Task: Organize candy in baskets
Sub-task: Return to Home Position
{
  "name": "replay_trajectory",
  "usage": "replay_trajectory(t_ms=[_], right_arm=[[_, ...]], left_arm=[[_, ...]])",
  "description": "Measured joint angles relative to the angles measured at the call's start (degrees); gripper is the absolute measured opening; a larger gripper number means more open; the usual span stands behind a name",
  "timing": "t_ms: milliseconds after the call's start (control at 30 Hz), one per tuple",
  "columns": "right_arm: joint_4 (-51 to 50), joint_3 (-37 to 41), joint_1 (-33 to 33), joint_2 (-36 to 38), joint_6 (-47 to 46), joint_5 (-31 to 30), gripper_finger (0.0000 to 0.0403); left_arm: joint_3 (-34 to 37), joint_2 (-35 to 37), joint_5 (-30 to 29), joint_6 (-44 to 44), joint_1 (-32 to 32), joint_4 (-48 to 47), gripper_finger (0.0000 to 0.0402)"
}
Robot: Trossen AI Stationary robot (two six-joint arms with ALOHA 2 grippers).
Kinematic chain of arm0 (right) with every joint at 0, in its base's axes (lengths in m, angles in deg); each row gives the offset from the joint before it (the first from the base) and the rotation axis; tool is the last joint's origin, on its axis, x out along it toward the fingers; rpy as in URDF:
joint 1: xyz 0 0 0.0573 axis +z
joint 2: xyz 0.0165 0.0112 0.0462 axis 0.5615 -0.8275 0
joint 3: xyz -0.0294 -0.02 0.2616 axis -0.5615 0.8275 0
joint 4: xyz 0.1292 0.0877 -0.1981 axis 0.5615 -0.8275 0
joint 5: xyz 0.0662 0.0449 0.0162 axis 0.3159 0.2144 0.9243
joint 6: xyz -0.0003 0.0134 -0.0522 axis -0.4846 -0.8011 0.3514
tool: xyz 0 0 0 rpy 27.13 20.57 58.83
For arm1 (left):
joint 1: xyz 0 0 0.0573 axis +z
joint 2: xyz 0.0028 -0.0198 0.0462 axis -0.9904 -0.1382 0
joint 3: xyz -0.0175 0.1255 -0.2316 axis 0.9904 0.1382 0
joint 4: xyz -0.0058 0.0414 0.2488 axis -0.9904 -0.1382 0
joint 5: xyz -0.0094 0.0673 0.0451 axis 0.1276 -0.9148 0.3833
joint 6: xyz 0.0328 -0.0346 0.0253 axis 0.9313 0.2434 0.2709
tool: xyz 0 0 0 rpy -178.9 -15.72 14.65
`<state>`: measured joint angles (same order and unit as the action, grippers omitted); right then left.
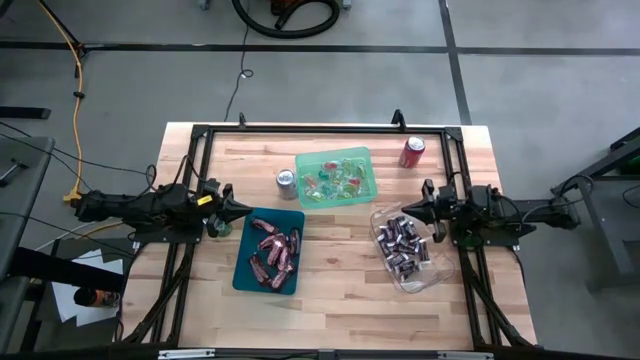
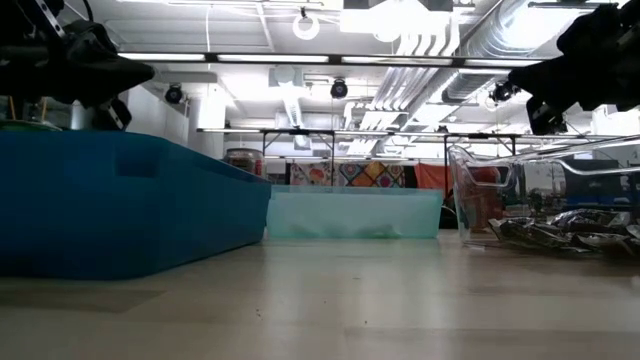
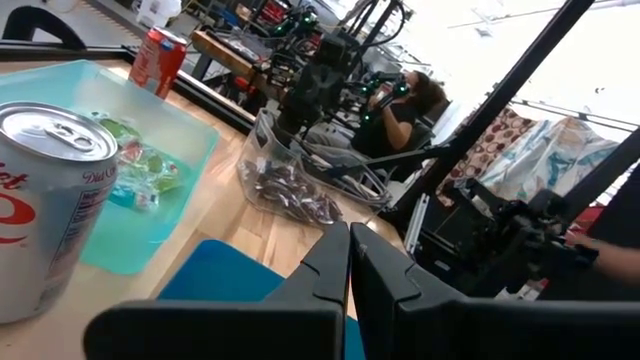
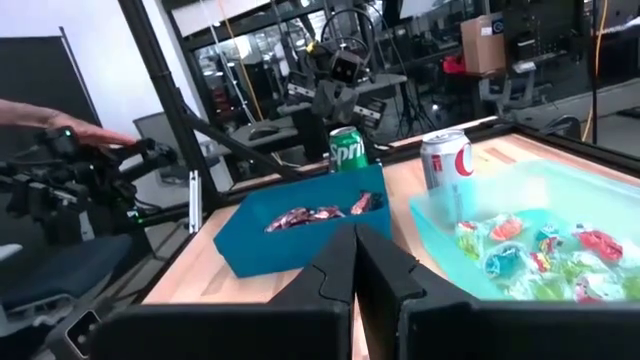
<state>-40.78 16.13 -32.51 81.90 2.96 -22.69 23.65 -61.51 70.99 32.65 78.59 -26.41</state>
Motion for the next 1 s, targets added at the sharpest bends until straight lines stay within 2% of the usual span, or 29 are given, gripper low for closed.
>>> replay_trajectory(t_ms=[633,733,800,900,1000], right_arm=[[-0.22,0.04,0.0,-0.07,0.0,0.09,0.0],[-0.24,0.04,0.0,-0.07,0.0,0.12,0.0],[-0.29,0.04,0.0,-0.07,0.0,0.12,0.0],[-0.46,0.04,0.0,-0.07,0.0,0.12,0.0],[-0.48,0.07,0.0,-0.07,0.01,0.12,0.0]], left_arm=[[0.0,0.01,0.05,0.36,0.0,0.01,0.0],[0.0,-0.24,1.49,14.66,-0.02,-0.12,0.0],[0.0,-0.49,1.45,21.24,-0.04,-0.04,0.0],[0.0,-0.6,1.42,27.47,-0.02,-0.07,0.0],[0.0,-0.78,1.38,29.54,-0.02,-0.2,0.0]])
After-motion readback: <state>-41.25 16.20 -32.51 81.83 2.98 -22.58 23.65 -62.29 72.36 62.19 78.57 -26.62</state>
